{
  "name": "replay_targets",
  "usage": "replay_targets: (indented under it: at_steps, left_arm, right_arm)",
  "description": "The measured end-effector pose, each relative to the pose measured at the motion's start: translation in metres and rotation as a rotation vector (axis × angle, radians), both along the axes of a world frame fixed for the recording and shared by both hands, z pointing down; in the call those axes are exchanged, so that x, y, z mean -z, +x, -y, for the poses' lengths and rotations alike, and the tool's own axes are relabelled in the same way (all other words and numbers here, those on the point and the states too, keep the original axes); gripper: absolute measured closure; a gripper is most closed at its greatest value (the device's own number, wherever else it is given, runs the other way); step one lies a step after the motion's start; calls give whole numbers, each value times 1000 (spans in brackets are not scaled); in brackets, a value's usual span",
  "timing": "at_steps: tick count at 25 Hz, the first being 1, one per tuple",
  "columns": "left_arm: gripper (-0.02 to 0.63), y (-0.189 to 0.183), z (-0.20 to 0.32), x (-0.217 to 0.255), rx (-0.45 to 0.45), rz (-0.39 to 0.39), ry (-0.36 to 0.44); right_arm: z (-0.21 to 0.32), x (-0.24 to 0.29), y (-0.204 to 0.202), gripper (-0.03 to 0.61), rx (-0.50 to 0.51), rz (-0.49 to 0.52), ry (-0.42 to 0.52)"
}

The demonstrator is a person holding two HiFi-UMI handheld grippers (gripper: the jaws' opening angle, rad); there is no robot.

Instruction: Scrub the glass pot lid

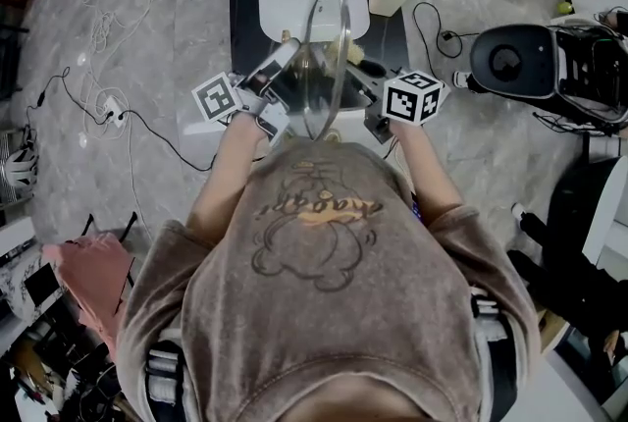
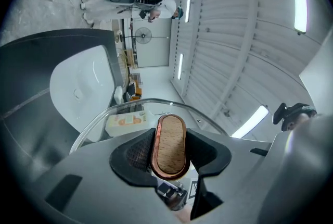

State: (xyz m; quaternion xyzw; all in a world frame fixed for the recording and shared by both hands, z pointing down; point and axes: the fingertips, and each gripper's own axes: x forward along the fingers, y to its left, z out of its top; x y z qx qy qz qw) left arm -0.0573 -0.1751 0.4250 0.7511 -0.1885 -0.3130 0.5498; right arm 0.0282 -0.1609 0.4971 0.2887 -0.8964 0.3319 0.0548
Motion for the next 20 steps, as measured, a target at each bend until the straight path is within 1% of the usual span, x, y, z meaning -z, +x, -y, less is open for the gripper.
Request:
replay_targets:
  at_steps: [7,10,13,15,17,18,20]
  left_arm:
    - [431,-29,0,0,46,23,-8]
    - [431,-39,-1,-2,54,51,-9]
    - [431,-45,1,-4,62,101,6]
    - [431,-45,2,-5,64,160,18]
    - [431,-42,2,-8,54,248,24]
    - [431,-40,2,-10,46,308,33]
    - [431,-36,6,-16,25,463,90]
  right_arm:
    - [1,9,47,538,-110,-6,13]
    - [0,11,67,538,-162,-6,18]
    - [2,15,83,538,-206,1,30]
    - [3,19,90,538,-227,4,38]
    - [2,23,96,538,-248,8,44]
    - [2,24,98,538,-259,11,46]
    - [2,25,103,538,-279,15,51]
